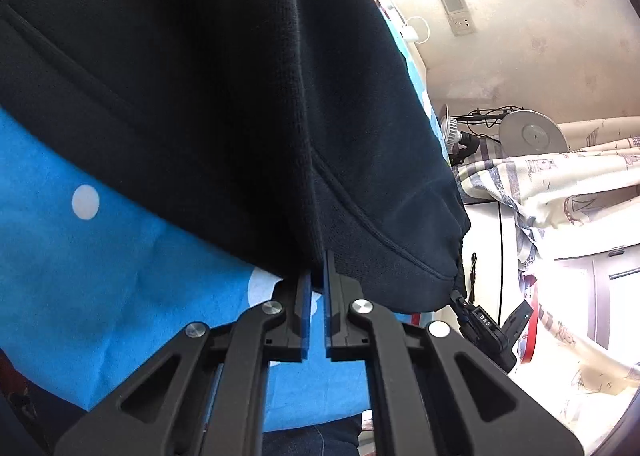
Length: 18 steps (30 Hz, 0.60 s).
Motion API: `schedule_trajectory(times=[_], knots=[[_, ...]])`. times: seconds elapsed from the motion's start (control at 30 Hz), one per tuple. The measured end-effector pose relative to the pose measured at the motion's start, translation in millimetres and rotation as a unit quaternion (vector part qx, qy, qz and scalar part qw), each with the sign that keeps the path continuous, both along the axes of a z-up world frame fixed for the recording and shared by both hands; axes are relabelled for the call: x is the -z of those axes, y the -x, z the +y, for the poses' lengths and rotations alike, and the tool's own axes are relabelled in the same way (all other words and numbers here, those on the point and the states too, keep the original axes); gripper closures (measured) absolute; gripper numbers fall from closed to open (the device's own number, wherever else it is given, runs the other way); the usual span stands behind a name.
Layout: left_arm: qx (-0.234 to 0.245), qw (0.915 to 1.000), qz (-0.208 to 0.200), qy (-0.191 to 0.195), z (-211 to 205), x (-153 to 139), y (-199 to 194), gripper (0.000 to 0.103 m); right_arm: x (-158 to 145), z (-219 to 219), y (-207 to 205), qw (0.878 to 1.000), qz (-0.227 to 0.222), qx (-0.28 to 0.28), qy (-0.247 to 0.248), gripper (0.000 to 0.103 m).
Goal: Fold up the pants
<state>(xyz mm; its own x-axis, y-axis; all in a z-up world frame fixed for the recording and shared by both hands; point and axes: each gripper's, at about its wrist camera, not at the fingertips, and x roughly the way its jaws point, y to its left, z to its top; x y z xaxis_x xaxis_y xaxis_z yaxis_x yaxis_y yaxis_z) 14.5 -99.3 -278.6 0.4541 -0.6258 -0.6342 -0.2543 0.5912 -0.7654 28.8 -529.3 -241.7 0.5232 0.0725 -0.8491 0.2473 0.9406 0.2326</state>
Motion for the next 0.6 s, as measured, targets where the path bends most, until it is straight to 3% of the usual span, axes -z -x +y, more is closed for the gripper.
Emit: schedule_trajectory(times=[0.1, 0.13, 0.17, 0.23, 0.27, 0.33, 0.43, 0.57, 0.6], knots=[[-0.002, 1.0, 0.002, -0.007, -0.9, 2.6, -0.8, 0.099, -0.2, 0.8, 1.2, 1.0, 0.001, 0.016, 0.011, 0.087], [-0.004, 0.9999, 0.006, -0.009, -7.6, 3.5, -2.6, 0.099, -4.8, 3.1, 4.7, 0.999, 0.002, 0.026, 0.026, 0.078], [-0.006, 0.9999, 0.008, -0.008, -9.7, 4.5, -2.1, 0.099, -11.9, 7.5, 9.2, 0.997, 0.002, 0.043, 0.058, 0.059], [-0.005, 0.9998, 0.004, -0.018, -11.3, 4.0, -2.5, 0.099, -31.1, 21.3, 24.4, 0.989, -0.021, 0.076, 0.124, 0.04], [-0.005, 0.9998, 0.003, -0.021, -10.6, 3.7, -2.3, 0.099, -39.8, 31.8, 31.2, 0.988, -0.042, 0.071, 0.127, 0.037], [-0.006, 0.9996, 0.004, -0.027, -12.5, 2.9, -1.5, 0.099, -50.8, 63.4, 34.0, 0.991, -0.071, 0.027, 0.113, 0.037], [-0.008, 0.9992, 0.007, -0.038, -12.2, 0.8, 2.1, 0.099, -46.9, 131.5, 21.0, 0.989, -0.09, -0.089, 0.075, 0.035], [0.001, 0.9981, 0.039, -0.048, -18.2, 5.5, 6.5, 0.103, -27.1, 217.0, 5.8, 0.975, -0.095, -0.193, 0.058, 0.035], [-0.001, 0.9987, 0.039, -0.034, -17.5, 7.9, 8.1, 0.103, -18.9, 235.5, 2.9, 0.97, -0.091, -0.216, 0.066, 0.035]])
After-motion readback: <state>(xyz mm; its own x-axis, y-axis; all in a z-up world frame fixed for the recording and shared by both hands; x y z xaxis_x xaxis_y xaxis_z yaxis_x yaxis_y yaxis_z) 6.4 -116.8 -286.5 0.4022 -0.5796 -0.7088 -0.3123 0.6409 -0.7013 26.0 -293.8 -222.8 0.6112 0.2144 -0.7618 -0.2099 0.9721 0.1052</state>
